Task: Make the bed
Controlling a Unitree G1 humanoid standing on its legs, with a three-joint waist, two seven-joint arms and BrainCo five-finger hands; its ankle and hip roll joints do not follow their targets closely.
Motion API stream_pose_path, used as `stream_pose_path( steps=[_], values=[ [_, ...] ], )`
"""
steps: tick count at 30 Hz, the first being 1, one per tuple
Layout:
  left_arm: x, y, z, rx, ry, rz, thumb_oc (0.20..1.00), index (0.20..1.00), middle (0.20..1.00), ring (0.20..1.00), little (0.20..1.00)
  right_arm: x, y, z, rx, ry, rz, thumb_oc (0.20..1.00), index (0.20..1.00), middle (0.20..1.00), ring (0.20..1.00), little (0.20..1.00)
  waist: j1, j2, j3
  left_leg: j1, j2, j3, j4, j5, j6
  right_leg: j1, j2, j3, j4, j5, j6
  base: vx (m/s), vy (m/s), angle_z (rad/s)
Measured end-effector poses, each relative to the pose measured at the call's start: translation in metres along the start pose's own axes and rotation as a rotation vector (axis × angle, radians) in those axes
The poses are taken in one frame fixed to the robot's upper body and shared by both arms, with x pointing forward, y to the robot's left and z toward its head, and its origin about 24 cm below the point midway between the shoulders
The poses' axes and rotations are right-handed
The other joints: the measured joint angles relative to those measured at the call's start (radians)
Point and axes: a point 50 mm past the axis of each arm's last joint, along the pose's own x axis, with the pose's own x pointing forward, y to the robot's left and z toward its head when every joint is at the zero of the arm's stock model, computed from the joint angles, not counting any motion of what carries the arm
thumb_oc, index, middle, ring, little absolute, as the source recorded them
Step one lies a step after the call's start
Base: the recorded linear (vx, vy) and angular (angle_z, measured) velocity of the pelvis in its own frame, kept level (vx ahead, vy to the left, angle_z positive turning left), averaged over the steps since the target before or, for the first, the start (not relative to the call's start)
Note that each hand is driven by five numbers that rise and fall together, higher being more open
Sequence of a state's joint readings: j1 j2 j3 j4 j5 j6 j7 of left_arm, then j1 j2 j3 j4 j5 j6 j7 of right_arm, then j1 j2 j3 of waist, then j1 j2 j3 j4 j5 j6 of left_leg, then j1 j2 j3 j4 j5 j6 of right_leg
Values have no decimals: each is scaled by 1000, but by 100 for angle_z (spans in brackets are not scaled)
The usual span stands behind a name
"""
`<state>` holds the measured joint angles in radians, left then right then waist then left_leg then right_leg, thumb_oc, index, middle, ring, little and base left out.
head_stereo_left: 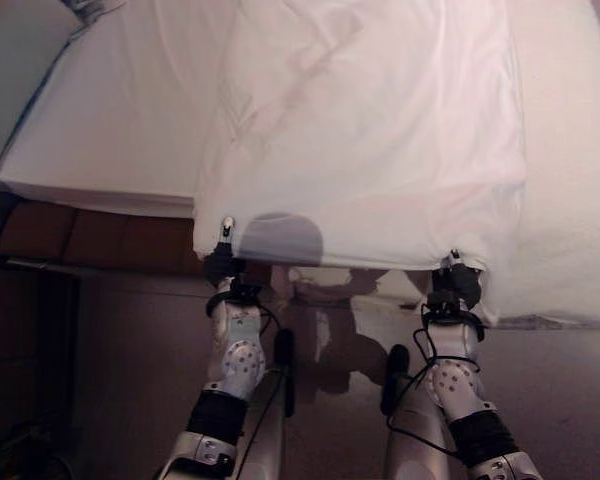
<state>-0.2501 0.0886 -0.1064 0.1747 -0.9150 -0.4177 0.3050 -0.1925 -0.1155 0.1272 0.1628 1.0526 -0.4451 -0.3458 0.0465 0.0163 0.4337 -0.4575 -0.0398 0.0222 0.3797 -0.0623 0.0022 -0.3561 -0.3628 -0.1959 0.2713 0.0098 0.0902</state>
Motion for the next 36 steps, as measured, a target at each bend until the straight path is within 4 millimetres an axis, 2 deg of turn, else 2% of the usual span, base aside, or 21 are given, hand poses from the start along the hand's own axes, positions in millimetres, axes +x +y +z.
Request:
stream_pose_path(
  steps=[1, 2, 3, 4, 5, 6, 9, 10, 13, 20, 23, 26, 27, 28, 29, 30, 31, 33, 34, 35, 36],
  values=[
    [-2, 8, 3, 15, -5, 19, 200, 200, 200, 200, 200, -2, 2, -5, 9, 15, 7, 200, 200, 200, 200, 200, 6, 2, -2, 8, -15, -11, -12, 2, 16, 16, 13, 31, 1, 3, -3, -15, 301, -7],
    [-2, 9, 4, 21, -10, 20, 200, 200, 200, 200, 200, -5, -1, -8, 10, 25, -1, 200, 200, 200, 200, 200, 0, 0, -3, 19, -22, -15, -34, 7, 29, -13, 47, 49, 47, -37, 20, -8, 362, 0],
    [-2, 11, 7, 31, -19, 20, 200, 200, 200, 200, 200, -6, -1, -10, 6, 38, 2, 200, 200, 200, 200, 200, -2, -1, -4, 29, -11, -18, -67, 23, 26, -42, 95, 65, 96, -84, 25, -25, 178, -5],
    [-4, 12, 9, 40, -24, 18, 200, 200, 200, 200, 200, -7, -3, -11, 3, 50, 7, 200, 200, 200, 200, 200, -2, -12, -8, 42, -15, -8, -107, 45, 38, -71, 173, 48, 136, -110, 12, -15, 145, -4],
    [-5, 13, 9, 43, -22, 20, 200, 200, 200, 200, 200, -7, -3, -11, 2, 52, 11, 200, 200, 200, 200, 200, -4, -15, -8, 49, -20, -6, -116, 49, 40, -73, 205, 49, 131, -121, -1, -11, 109, -3],
    [-7, 14, 7, 38, -13, 26, 200, 200, 200, 200, 200, -7, -6, -11, -9, 54, 8, 200, 200, 200, 200, 200, -9, -13, -6, 64, -36, -8, -122, 50, 43, -58, 261, 79, 112, -132, -60, 1, 69, 2],
    [-10, 16, 8, 49, -12, 27, 200, 200, 200, 200, 200, -9, -9, -12, -13, 58, 1, 200, 200, 200, 200, 200, -35, -19, -6, 86, -49, -26, -138, 50, 44, -35, 269, 106, 105, -133, -52, 2, 19, 2],
    [-9, 16, 8, 58, -15, 23, 200, 200, 200, 200, 200, -9, -10, -13, -15, 64, 1, 200, 200, 200, 200, 200, -32, -29, -2, 98, -50, -23, -146, 51, 45, -38, 270, 110, 116, -136, -49, 0, 0, 0],
    [-11, 20, 10, 72, -13, 33, 200, 200, 200, 200, 200, -10, -9, -15, -18, 70, 7, 200, 200, 200, 200, 200, -32, -30, -2, 103, -50, -23, -149, 50, 43, -45, 271, 126, 138, -147, -40, 31, -78, -4],
    [-14, 26, 12, 70, -17, 51, 200, 200, 200, 200, 200, -11, -10, -20, -21, 96, 1, 200, 200, 200, 200, 200, -30, -32, -6, 132, -23, -11, -203, 71, 8, -29, 310, 142, 100, -146, -72, 36, -138, -8],
    [-14, 22, 8, 62, 5, 38, 200, 200, 200, 200, 200, -9, -13, -16, -44, 88, 2, 200, 200, 200, 200, 200, -33, -30, -6, 117, -27, -27, -153, 64, -8, -29, 310, 134, 164, -187, -98, 24, -23, 38],
    [-14, 23, 8, 56, 10, 41, 200, 200, 200, 200, 200, -3, -5, -13, -45, 75, 29, 200, 200, 200, 200, 200, -29, -30, -6, 117, -22, -37, -115, 54, -27, -35, 305, 128, 215, -222, -116, 23, 13, 14],
    [-13, 22, 8, 44, 10, 40, 200, 200, 200, 200, 200, -2, -5, -12, -48, 74, 29, 200, 200, 200, 200, 200, -29, -30, -6, 112, -18, -55, -102, 54, -32, -35, 304, 133, 218, -225, -119, 87, 112, 6],
    [-10, 18, 8, 30, 8, 31, 200, 200, 200, 200, 200, 0, -4, -12, -54, 70, 32, 200, 200, 200, 200, 200, -24, -38, -3, 85, -17, -119, -69, 47, -52, -31, 287, 147, 213, -230, -147, 101, 173, -3],
    [-9, 18, 9, 34, 8, 27, 200, 200, 200, 200, 200, 0, -5, -13, -58, 75, 25, 200, 200, 200, 200, 200, -14, -48, -6, 70, -24, -188, -44, 27, -56, -35, 286, 147, 199, -218, -149, 43, 217, -51],
    [-8, 17, 11, 35, 4, 25, 200, 200, 200, 200, 200, -1, -4, -13, -54, 74, 30, 200, 200, 200, 200, 200, 24, -65, -13, 48, 41, -278, -37, 10, -80, -48, 282, 155, 179, -186, -135, 18, 253, -60],
    [-7, 17, 11, 34, -1, 26, 200, 200, 200, 200, 200, 0, -2, -13, -53, 71, 35, 200, 200, 200, 200, 200, 23, -61, -16, 36, 86, -305, -47, 6, -89, -57, 281, 144, 178, -182, -134, 26, 364, -60],
    [-8, 15, 9, 15, -1, 39, 200, 200, 200, 200, 200, 1, -3, -11, -58, 65, 28, 200, 200, 200, 200, 200, 16, -42, -23, 21, 217, -288, -142, 12, -102, -88, 279, 108, 209, -189, -129, 46, 567, -13],
    [-7, 11, 8, 5, -4, 32, 200, 200, 200, 200, 200, 1, -6, -11, -61, 65, 16, 200, 200, 200, 200, 200, 16, -41, -23, 25, 250, -268, -178, 15, -106, -95, 270, 101, 214, -192, -125, -11, 715, 1],
    [-8, 11, 6, 3, 3, 38, 200, 200, 200, 200, 200, 0, -4, -9, -55, 57, 15, 200, 200, 200, 200, 200, 9, -34, -27, 27, 263, -201, -195, 19, -101, -105, 252, 78, 217, -196, -108, -35, 365, 0],
    [-8, 11, 6, 1, 2, 37, 200, 200, 200, 200, 200, 0, -7, -9, -59, 58, 8, 200, 200, 200, 200, 200, 4, -30, -29, 25, 261, -201, -193, 19, -101, -107, 251, 80, 214, -192, -100, -34, 588, 1]
  ],
)
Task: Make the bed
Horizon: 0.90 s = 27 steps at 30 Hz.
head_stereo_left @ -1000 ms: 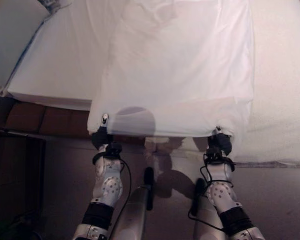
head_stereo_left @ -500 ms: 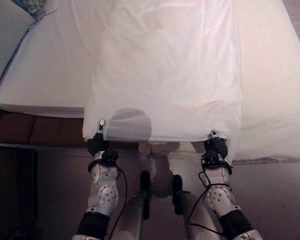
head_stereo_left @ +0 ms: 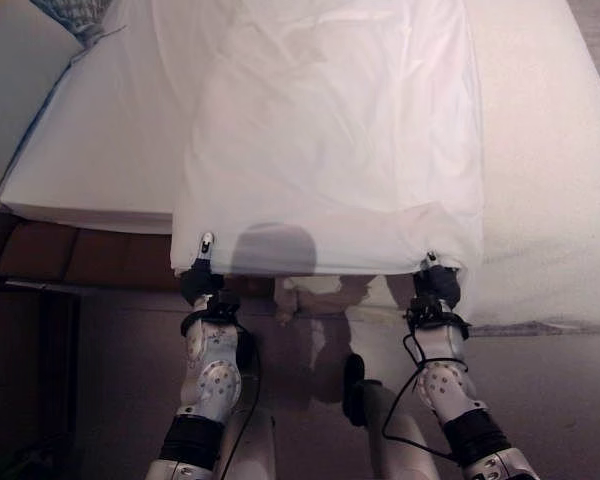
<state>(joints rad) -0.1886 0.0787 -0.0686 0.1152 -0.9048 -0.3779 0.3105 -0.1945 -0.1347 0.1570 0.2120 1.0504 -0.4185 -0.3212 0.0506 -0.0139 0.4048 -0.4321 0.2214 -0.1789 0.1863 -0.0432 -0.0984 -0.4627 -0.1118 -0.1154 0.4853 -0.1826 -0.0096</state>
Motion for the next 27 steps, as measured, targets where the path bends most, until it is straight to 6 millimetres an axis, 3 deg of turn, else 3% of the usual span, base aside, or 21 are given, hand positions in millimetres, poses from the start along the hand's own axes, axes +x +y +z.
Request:
stream_pose_path(
  steps=[2, 3, 4, 6, 7, 8, 9, 10, 11, 12, 13, 14, 16, 17, 18, 23, 27],
  values=[
    [-1, -1, -7, 6, 27, -2, 200, 200, 200, 200, 200, 2, 1, 8, 7, -32, -1, 200, 200, 200, 200, 200, -16, 26, -5, 10, -80, 34, 19, 32, 23, -5, -44, -11, 7, 4, 48, 45, 602, 20],
    [-1, -6, -15, 10, 55, -18, 200, 200, 200, 200, 200, 1, -8, 12, 13, -54, -44, 200, 200, 200, 200, 200, -29, 37, -7, 18, -119, 55, 31, 72, -54, -2, -88, -13, 21, -4, 81, 64, 517, 74],
    [-3, -10, -21, 16, 81, -35, 200, 200, 200, 200, 200, 1, -13, 16, 18, -72, -76, 200, 200, 200, 200, 200, -50, 36, -6, 4, -180, 69, 57, 69, -32, 7, -148, 5, 25, -9, 109, 44, 276, 78],
    [-3, -12, -23, 21, 88, -48, 200, 200, 200, 200, 200, 1, -16, 17, 20, -75, -93, 200, 200, 200, 200, 200, -60, 37, -7, 8, -214, 91, 52, 71, -3, 18, -174, 67, -4, -7, 117, 147, 774, 30],
    [-4, 0, -20, 61, 89, -37, 200, 200, 200, 200, 200, 1, -10, 13, 6, -57, -61, 200, 200, 200, 200, 200, -42, 40, -6, -9, -238, 194, 112, 51, 54, 35, -195, -10, -52, 75, 163, 136, 1136, -45],
    [-5, 5, -21, 77, 104, -33, 200, 200, 200, 200, 200, 1, -13, 16, 14, -68, -73, 200, 200, 200, 200, 200, -19, 41, -2, 8, -226, 269, 121, 19, 102, 45, -221, -99, -75, 105, 140, 3, 455, -132],
    [-15, 16, -24, 68, 123, 7, 200, 200, 200, 200, 200, -5, -15, 9, 24, -43, -87, 200, 200, 200, 200, 200, 0, 30, -11, 56, -249, 292, 83, 10, 109, 49, -207, -105, -130, 168, 126, -32, 267, -162],
    [-16, 21, -22, 49, 106, 40, 200, 200, 200, 200, 200, -7, -14, 7, 26, -37, -75, 200, 200, 200, 200, 200, 9, 42, -22, 75, -249, 277, 45, 9, 108, 47, -171, -46, -136, 144, 137, -16, 286, -129],
    [-15, 19, -18, 54, 96, 24, 200, 200, 200, 200, 200, -9, -17, 6, 22, -31, -82, 200, 200, 200, 200, 200, -5, 39, -29, 67, -256, 277, 41, 9, 109, 72, -146, -51, -172, 143, 129, -12, 338, -54],
    [-13, 15, -13, 48, 75, 7, 200, 200, 200, 200, 200, -9, -14, 3, 23, -21, -70, 200, 200, 200, 200, 200, -21, 28, -23, 73, -282, 258, 25, 24, 135, 53, -98, -46, -119, 76, 154, -12, 338, -35],
    [-12, 15, -11, 43, 65, 8, 200, 200, 200, 200, 200, -10, -14, 2, 22, -16, -68, 200, 200, 200, 200, 200, -18, 26, -23, 78, -279, 241, 3, 38, 136, 31, -49, -17, -79, 38, 133, 1, 50, -25],
    [-12, 15, -11, 48, 70, 6, 200, 200, 200, 200, 200, -9, -13, 2, 14, -16, -60, 200, 200, 200, 200, 200, -34, 33, -23, 90, -284, 223, -28, 65, 137, 72, 16, 37, -136, 51, 40, -15, 51, -5],
    [-13, 16, -11, 48, 73, 10, 200, 200, 200, 200, 200, -9, -15, 2, 6, -13, -61, 200, 200, 200, 200, 200, -54, 34, -21, 99, -297, 224, -49, 77, 144, 86, 36, 44, -144, 65, 46, -34, 45, 12],
    [-12, 14, -11, 45, 72, 10, 200, 200, 200, 200, 200, -9, -15, 2, 0, -11, -56, 200, 200, 200, 200, 200, -60, 30, -19, 99, -300, 208, -47, 79, 145, 89, 50, 98, -124, 38, 49, -33, -11, 23],
    [-12, 14, -11, 47, 73, 8, 200, 200, 200, 200, 200, -8, -17, 2, -18, -7, -50, 200, 200, 200, 200, 200, -59, 28, -18, 103, -304, 210, -54, 86, 145, 80, 48, 106, -104, 26, 49, -20, -45, 22],
    [-14, 20, -10, 45, 77, 27, 200, 200, 200, 200, 200, -3, -14, 0, -34, 2, -25, 200, 200, 200, 200, 200, -49, 32, -7, 107, -294, 233, -56, 81, 135, 58, 52, 110, -78, 12, 42, 48, -85, -11],
    [-14, 20, -11, 40, 80, 27, 200, 200, 200, 200, 200, -4, -16, 1, -42, 0, -27, 200, 200, 200, 200, 200, -42, 32, -6, 99, -274, 229, -48, 91, 105, 63, 72, 99, -79, 14, 21, 16, -99, 8]
  ],
)
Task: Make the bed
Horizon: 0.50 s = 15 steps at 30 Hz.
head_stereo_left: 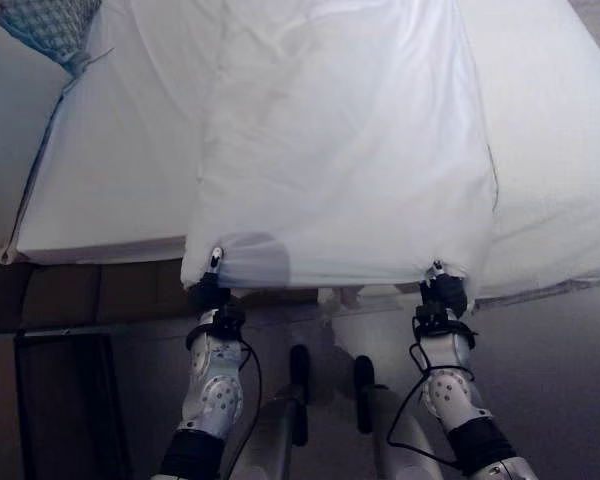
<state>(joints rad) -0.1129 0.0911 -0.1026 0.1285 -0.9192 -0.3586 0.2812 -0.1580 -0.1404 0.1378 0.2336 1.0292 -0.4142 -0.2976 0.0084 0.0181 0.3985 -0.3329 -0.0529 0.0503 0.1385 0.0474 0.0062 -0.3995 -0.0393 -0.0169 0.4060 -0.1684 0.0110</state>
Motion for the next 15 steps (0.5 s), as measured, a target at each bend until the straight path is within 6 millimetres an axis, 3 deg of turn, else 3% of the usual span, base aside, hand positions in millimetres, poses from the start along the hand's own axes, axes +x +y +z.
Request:
stream_pose_path(
  steps=[3, 4, 5, 7, 8, 9, 11, 13, 14, 15],
  values=[
    [4, -7, 0, -6, -5, -24, 200, 200, 200, 200, 200, 2, 4, 9, -48, -34, 34, 200, 200, 200, 200, 200, 9, 1, 2, -49, -3, -28, 96, 6, -35, 13, -10, -41, 1, -5, -26, 25, -4, 35],
    [8, -13, 3, -9, -18, -41, 200, 200, 200, 200, 200, 5, 14, 16, -53, -64, 72, 200, 200, 200, 200, 200, 4, -11, 7, -58, 5, -57, 109, 14, -63, 16, -30, -43, 0, -6, -52, 40, 23, 15],
    [9, -13, 6, -12, -28, -43, 200, 200, 200, 200, 200, 5, 18, 19, -53, -77, 89, 200, 200, 200, 200, 200, 6, -22, 12, -64, 12, -57, 112, 14, -46, 11, -37, -43, 0, -3, -56, 13, 104, 11],
    [12, -22, 11, -29, -52, -64, 200, 200, 200, 200, 200, 3, 30, 31, -65, -131, 153, 200, 200, 200, 200, 200, 2, -33, 19, -74, 72, -113, 121, -14, -79, 8, -40, -38, 2, 6, -61, 4, 172, 4],
    [13, -25, 14, -10, -67, -74, 200, 200, 200, 200, 200, 4, 32, 34, -92, -146, 167, 200, 200, 200, 200, 200, 3, -28, 16, -79, 98, -182, 119, -34, -99, 0, -29, -32, -5, 11, -58, -1, 176, 5],
    [13, -31, 18, -10, -91, -99, 200, 200, 200, 200, 200, 2, 36, 39, -105, -171, 187, 200, 200, 200, 200, 200, 0, -28, 13, -80, 157, -186, 76, -44, -110, -23, -19, -40, -5, 16, -53, -40, 279, 3],
    [13, -37, 22, -10, -112, -118, 200, 200, 200, 200, 200, 3, 40, 42, -120, -193, 195, 200, 200, 200, 200, 200, -4, -24, 12, -74, 195, -186, 25, -39, -113, -56, -11, -41, 4, 19, -47, -80, 234, -7],
    [14, -41, 25, 6, -130, -137, 200, 200, 200, 200, 200, 2, 46, 47, -132, -223, 218, 200, 200, 200, 200, 200, -6, -14, 15, -44, 181, -142, -18, -20, -117, -84, -6, -43, 9, 24, -30, -29, 347, -5],
    [15, -44, 26, 9, -134, -148, 200, 200, 200, 200, 200, 1, 47, 51, -145, -241, 224, 200, 200, 200, 200, 200, -19, -17, 16, -56, 175, -117, -21, 1, -157, -93, -21, -53, 15, 20, -19, 47, 457, 29],
    [20, -55, 29, 1, -147, -181, 200, 200, 200, 200, 200, 1, 52, 57, -153, -267, 243, 200, 200, 200, 200, 200, -22, -21, 24, -66, 140, -107, -9, 3, -149, -97, -55, -54, 20, 22, 1, 52, 304, 28]
  ],
)
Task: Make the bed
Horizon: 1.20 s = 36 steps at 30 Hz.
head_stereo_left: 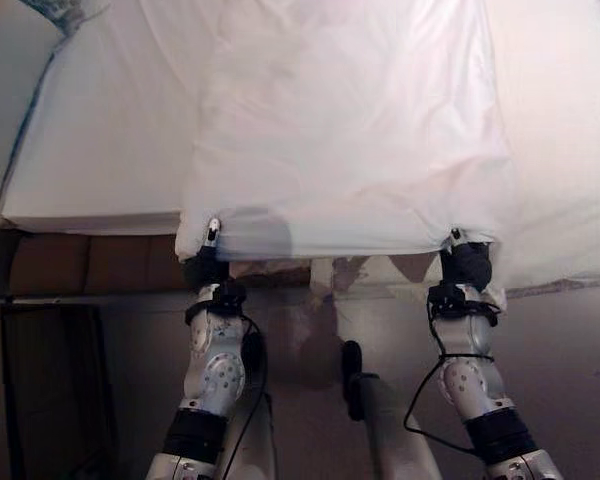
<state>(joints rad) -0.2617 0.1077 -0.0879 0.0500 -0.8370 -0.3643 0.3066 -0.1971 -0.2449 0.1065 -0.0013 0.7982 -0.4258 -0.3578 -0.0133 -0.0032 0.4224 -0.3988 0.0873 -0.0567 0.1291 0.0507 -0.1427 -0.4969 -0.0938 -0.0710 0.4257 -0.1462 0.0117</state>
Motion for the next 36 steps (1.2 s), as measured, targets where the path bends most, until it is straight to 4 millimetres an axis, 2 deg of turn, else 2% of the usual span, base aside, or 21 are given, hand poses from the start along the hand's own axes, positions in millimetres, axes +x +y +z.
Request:
stream_pose_path(
  steps=[3, 5, 6, 7, 8, 13, 17, 22, 25, 26, 27, 28, 32, 36],
  values=[
    [13, -4, 22, 71, -58, -60, 200, 200, 200, 200, 200, 13, 26, 14, 2, -61, 116, 200, 200, 200, 200, 200, 2, 4, 10, 49, -51, 53, 13, -21, 55, 45, -43, 53, -36, 29, 58, 47, 228, -22],
    [23, -15, 35, 88, -104, -108, 200, 200, 200, 200, 200, 24, 37, 23, -29, -96, 163, 200, 200, 200, 200, 200, 3, 4, 10, 59, -62, 72, 14, -27, 74, 69, -54, 73, -84, 61, 84, 42, 191, -24],
    [30, -28, 45, 89, -148, -145, 200, 200, 200, 200, 200, 32, 49, 33, -37, -138, 210, 200, 200, 200, 200, 200, 3, 3, 10, 57, -75, 84, 18, -30, 83, 80, -60, 83, -118, 84, 92, 30, 149, -23],
    [32, -31, 49, 98, -164, -154, 200, 200, 200, 200, 200, 35, 55, 38, -42, -153, 230, 200, 200, 200, 200, 200, 5, 3, 10, 57, -74, 89, 20, -35, 91, 80, -65, 86, -128, 90, 91, 25, 84, -22],
    [34, -34, 55, 116, -189, -165, 200, 200, 200, 200, 200, 40, 63, 47, -58, -187, 265, 200, 200, 200, 200, 200, 3, 4, 10, 55, -80, 104, 22, -27, 100, 81, -73, 96, -143, 107, 106, 18, 41, -19],
    [34, -43, 66, 99, -241, -188, 200, 200, 200, 200, 200, 46, 85, 70, -75, -273, 359, 200, 200, 200, 200, 200, 3, 4, 10, 57, -90, 106, 22, -27, 111, 110, -78, 102, -205, 141, 116, 40, 94, -6],
    [28, -35, 71, 79, -259, -167, 200, 200, 200, 200, 200, 29, 82, 70, -55, -269, 404, 200, 200, 200, 200, 200, 4, 4, 10, 60, -91, 105, 20, -28, 110, 125, -77, 98, -227, 142, 116, 12, 14, 1],
    [14, -14, 60, 108, -224, -113, 200, 200, 200, 200, 200, 5, 47, 44, -100, -128, 380, 200, 200, 200, 200, 200, 3, 3, 10, 91, -89, 96, 12, -31, 106, 171, -73, 81, -258, 142, 115, 7, -5, 4],
    [-3, 6, 44, 110, -166, -53, 200, 200, 200, 200, 200, -9, 18, 25, -119, -16, 319, 200, 200, 200, 200, 200, 3, 2, 10, 92, -80, 81, 3, -35, 103, 177, -68, 66, -265, 142, 113, -19, -32, 8],
    [-13, 22, 28, 114, -107, -6, 200, 200, 200, 200, 200, -19, -5, 9, -149, 65, 267, 200, 200, 200, 200, 200, 5, 2, 10, 91, -76, 79, 1, -37, 100, 181, -67, 57, -269, 141, 111, -35, -35, 13],
    [-21, 33, 17, 112, -61, 38, 200, 200, 200, 200, 200, -28, -18, -4, -153, 128, 220, 200, 200, 200, 200, 200, 4, 2, 10, 91, -75, 76, 0, -37, 100, 184, -66, 52, -273, 141, 110, -36, -31, 14],
    [-35, 53, -6, 98, 35, 128, 200, 200, 200, 200, 200, -42, -45, -32, -135, 253, 86, 200, 200, 200, 200, 200, 2, 2, 10, 87, -77, 70, 0, -37, 100, 183, -66, 46, -275, 140, 110, -12, -11, 9],
    [-52, 81, -38, 85, 182, 270, 200, 200, 200, 200, 200, -64, -83, -68, -127, 438, -114, 200, 200, 200, 200, 200, 2, 2, 9, 77, -75, 66, 0, -37, 100, 182, -68, 37, -282, 140, 110, -14, -14, 5],
    [-57, 100, -59, 137, 286, 340, 200, 200, 200, 200, 200, -70, -108, -90, -177, 549, -206, 200, 200, 200, 200, 200, 6, 1, 9, 80, -77, 54, 1, -37, 100, 193, -70, 27, -288, 139, 110, -12, -13, 8]
  ],
)
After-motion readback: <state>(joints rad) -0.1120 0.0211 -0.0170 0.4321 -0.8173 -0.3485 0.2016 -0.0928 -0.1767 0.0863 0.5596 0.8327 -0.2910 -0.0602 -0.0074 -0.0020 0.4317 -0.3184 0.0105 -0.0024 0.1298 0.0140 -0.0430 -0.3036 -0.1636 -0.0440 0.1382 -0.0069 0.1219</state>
